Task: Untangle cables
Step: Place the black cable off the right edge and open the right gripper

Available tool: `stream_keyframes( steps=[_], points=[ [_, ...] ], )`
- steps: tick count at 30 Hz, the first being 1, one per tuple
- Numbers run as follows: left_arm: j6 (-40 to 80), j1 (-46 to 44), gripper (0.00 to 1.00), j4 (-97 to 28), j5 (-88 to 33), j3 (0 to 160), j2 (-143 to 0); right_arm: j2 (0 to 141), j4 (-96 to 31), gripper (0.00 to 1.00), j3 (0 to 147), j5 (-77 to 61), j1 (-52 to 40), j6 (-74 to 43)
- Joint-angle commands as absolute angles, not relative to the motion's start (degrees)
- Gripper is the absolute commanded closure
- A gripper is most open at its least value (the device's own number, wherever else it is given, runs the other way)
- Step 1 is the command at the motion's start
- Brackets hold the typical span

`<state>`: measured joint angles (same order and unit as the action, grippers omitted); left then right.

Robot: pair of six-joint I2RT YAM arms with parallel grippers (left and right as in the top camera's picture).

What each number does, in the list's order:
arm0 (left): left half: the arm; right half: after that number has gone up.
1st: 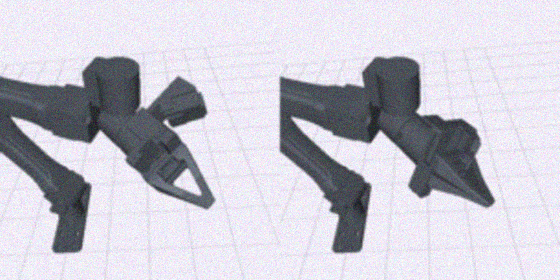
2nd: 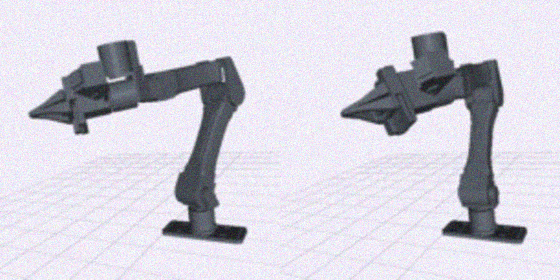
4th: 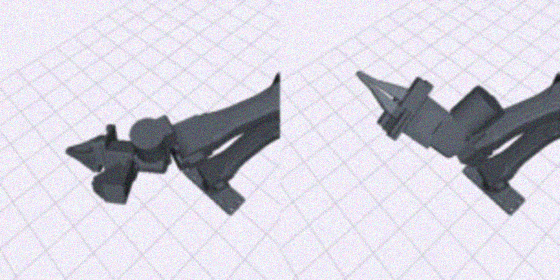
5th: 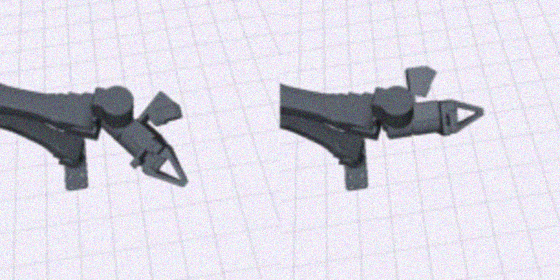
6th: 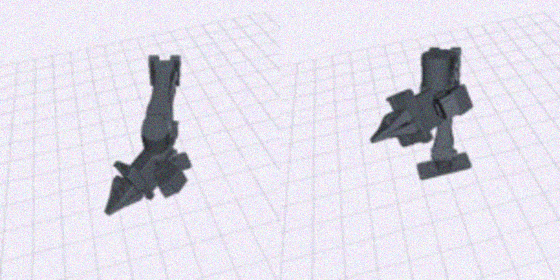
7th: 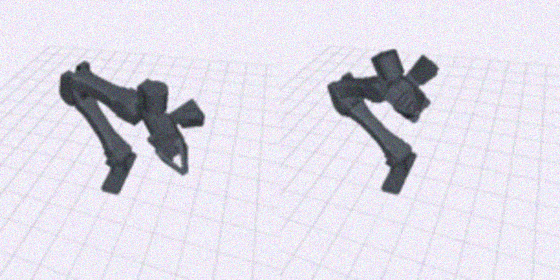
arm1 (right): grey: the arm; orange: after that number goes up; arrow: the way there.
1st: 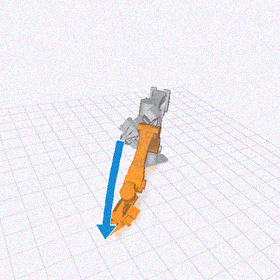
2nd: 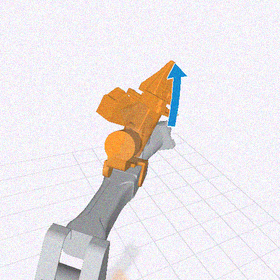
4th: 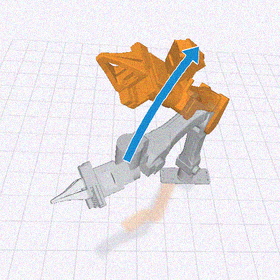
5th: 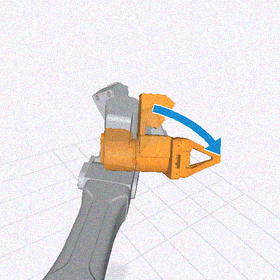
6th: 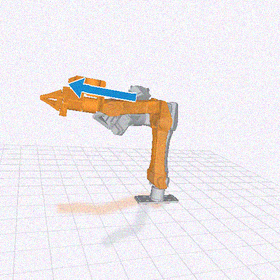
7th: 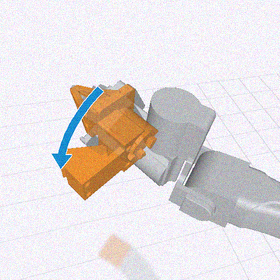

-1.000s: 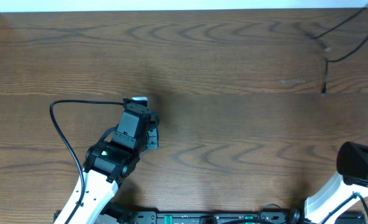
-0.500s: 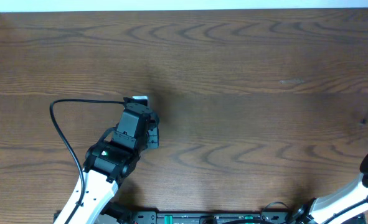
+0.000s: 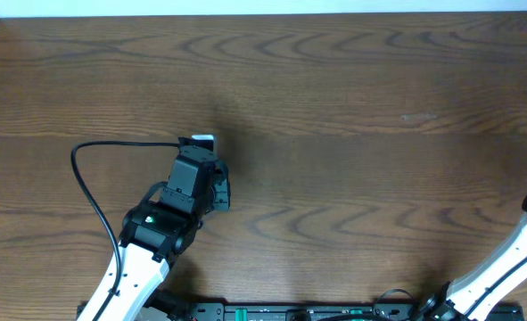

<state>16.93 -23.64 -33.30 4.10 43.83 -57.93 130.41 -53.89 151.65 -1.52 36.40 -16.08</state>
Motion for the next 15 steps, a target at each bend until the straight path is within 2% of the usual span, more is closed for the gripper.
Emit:
stream_keyframes(
  steps=[1, 15],
  points=[
    [19.0, -23.4, 0.53, -32.3, 3.4, 43.6, -57.2, 131.4, -50.7, 0.99, 152.2, -5.1, 35.3, -18.4],
    [21.7, -23.5, 0.53, -30.3, 2.9, 43.6, -57.2, 134.5, -40.9, 0.99, 152.2, -9.8, 30.0, -8.4]
  ],
)
